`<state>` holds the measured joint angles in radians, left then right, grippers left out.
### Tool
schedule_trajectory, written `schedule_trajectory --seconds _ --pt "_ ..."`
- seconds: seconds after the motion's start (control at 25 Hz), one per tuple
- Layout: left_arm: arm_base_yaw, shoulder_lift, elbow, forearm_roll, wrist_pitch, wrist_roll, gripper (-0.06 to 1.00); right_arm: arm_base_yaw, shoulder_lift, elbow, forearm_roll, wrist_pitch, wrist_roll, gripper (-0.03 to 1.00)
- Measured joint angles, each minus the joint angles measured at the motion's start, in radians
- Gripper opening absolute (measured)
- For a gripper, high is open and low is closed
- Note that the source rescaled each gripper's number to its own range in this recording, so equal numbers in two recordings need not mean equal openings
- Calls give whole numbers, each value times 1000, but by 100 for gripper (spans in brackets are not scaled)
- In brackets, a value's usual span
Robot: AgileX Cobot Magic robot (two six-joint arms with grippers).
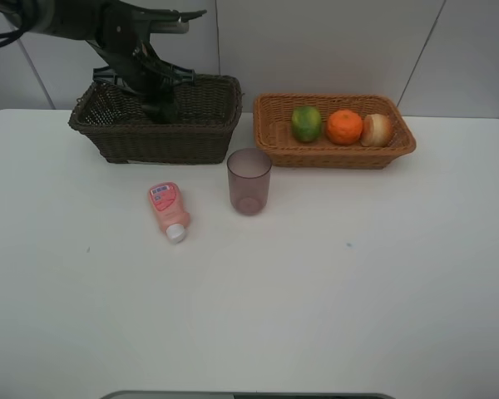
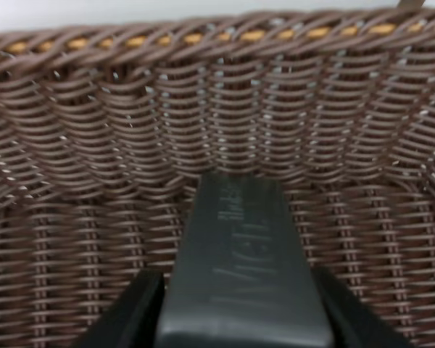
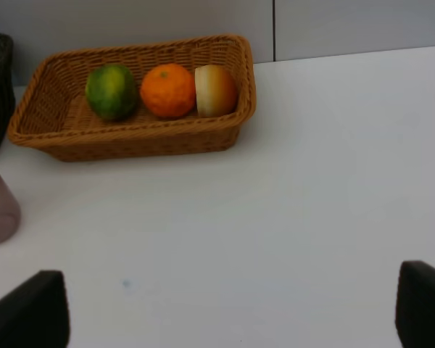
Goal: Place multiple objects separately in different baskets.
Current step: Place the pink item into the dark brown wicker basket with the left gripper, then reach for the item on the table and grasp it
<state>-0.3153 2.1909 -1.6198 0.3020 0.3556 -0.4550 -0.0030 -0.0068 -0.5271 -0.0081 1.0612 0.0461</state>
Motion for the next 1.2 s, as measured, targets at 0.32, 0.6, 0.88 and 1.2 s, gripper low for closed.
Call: schedule_trajectory --seconds 0.32,0.6,0.88,1.2 --pt "0 14 0 -36 -3 2 48 0 0 0 0 0 0 100" --pt "0 14 -9 -42 -7 2 97 0 0 0 0 0 0 100" --pt "-3 -55 -10 -43 5 22 100 0 0 0 0 0 0 100" --pt "-99 -187 -12 -43 121 118 100 0 0 0 0 0 0 100"
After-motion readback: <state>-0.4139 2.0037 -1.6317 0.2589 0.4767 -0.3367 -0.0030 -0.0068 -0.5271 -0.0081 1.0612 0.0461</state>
